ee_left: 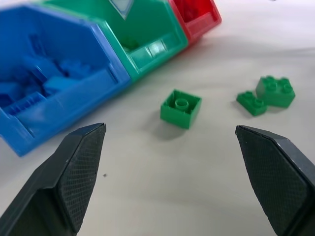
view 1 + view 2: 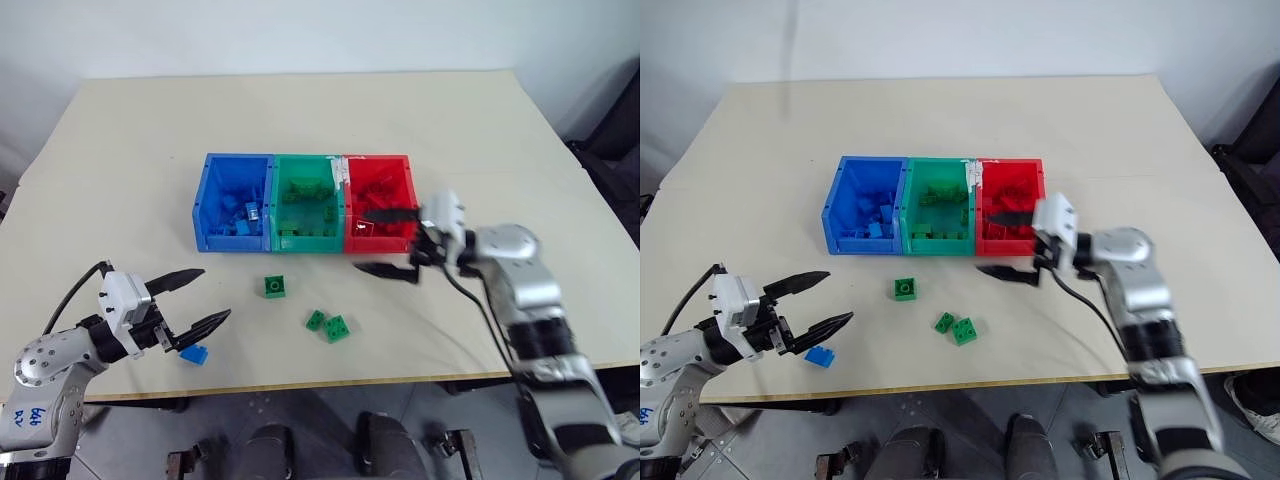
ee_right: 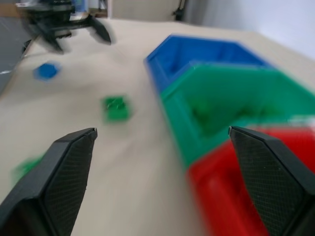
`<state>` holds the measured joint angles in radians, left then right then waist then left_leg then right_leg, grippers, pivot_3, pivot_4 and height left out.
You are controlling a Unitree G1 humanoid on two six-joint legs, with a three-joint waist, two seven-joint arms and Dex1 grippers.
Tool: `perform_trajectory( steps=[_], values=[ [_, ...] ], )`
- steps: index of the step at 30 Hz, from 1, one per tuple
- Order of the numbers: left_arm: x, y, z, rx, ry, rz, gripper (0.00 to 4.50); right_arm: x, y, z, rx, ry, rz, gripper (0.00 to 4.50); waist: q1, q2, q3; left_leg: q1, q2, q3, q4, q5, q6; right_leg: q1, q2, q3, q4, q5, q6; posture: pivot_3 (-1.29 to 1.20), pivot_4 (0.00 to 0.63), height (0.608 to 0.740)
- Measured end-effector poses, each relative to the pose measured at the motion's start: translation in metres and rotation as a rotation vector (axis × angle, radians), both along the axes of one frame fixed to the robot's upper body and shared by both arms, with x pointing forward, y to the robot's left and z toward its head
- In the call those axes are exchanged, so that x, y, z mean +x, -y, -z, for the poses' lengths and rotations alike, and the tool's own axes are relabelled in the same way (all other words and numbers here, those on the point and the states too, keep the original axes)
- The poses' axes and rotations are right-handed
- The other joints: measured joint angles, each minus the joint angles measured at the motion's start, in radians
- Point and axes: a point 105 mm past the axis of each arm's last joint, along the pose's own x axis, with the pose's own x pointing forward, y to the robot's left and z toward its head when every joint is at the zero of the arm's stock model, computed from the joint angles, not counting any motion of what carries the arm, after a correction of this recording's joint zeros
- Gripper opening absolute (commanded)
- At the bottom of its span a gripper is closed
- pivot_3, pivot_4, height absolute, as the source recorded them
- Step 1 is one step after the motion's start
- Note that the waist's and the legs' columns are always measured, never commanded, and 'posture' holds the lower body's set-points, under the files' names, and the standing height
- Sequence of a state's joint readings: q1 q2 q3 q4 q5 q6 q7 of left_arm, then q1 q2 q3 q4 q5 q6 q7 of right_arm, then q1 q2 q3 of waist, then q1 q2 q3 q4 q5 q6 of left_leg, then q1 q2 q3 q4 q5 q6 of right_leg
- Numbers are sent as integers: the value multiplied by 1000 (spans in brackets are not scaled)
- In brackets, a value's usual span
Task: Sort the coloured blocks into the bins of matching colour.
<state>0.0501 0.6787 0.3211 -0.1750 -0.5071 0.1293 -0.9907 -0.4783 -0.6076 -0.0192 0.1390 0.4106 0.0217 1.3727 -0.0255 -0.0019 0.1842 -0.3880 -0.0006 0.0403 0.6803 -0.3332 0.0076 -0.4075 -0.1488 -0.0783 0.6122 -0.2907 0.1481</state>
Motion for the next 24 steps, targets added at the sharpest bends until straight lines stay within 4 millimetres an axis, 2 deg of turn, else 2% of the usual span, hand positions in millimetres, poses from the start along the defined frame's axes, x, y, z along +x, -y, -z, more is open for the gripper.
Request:
perform_trajectory(
  steps=[3,8,12,15,17,20,24],
  values=[
    [4,16,-4,14,28,87,4500,-24,35,22,-61,-52,61,4461,5,0,0,0,0,3,1,0,0,1,0,0,-1,1,2,0,150,740],
    [17,41,-4,11,75,203,4500,-41,74,33,-100,-62,195,4461,17,0,0,3,0,6,2,0,0,4,0,1,-2,1,2,0,150,740],
    [27,58,-7,-6,77,272,4500,-45,82,32,-111,-50,246,4461,24,0,0,4,1,6,3,0,0,4,0,1,-1,2,3,0,150,740],
    [29,59,-5,14,72,297,4500,-45,74,28,-117,-30,231,4461,23,0,0,4,1,6,3,0,0,4,0,1,-1,2,3,0,150,740],
    [30,56,0,21,64,291,4500,-43,60,29,-129,-60,194,4461,22,0,0,4,1,6,3,0,0,5,0,1,-1,2,3,0,150,740],
    [31,51,3,34,78,286,4500,-44,26,27,-156,-104,74,4461,25,0,0,4,1,4,4,0,0,5,0,1,-1,2,3,0,150,740],
    [18,28,13,64,50,234,4500,-38,-23,23,-238,-159,-86,4461,17,0,0,4,2,-2,3,0,0,4,0,1,-2,2,3,0,150,740]
  ],
)
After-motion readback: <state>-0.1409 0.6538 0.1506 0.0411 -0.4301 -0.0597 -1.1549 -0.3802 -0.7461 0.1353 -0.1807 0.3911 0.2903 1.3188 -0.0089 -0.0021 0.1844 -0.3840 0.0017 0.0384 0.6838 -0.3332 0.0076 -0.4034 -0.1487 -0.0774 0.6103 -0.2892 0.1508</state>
